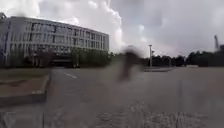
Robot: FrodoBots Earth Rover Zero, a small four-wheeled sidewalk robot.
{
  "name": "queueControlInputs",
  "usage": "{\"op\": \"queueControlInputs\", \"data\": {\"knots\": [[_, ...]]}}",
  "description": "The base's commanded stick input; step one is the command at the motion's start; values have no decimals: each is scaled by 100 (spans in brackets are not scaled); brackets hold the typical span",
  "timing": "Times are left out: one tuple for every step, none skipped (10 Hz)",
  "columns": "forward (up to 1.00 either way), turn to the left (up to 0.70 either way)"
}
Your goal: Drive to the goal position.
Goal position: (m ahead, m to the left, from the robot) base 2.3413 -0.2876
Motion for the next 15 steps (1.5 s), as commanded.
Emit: {"op": "queueControlInputs", "data": {"knots": [[70,0],[70,0],[70,0],[70,0],[70,0],[70,0],[70,0],[70,0],[70,0],[70,0],[70,0],[70,0],[70,0],[70,0],[70,0]]}}
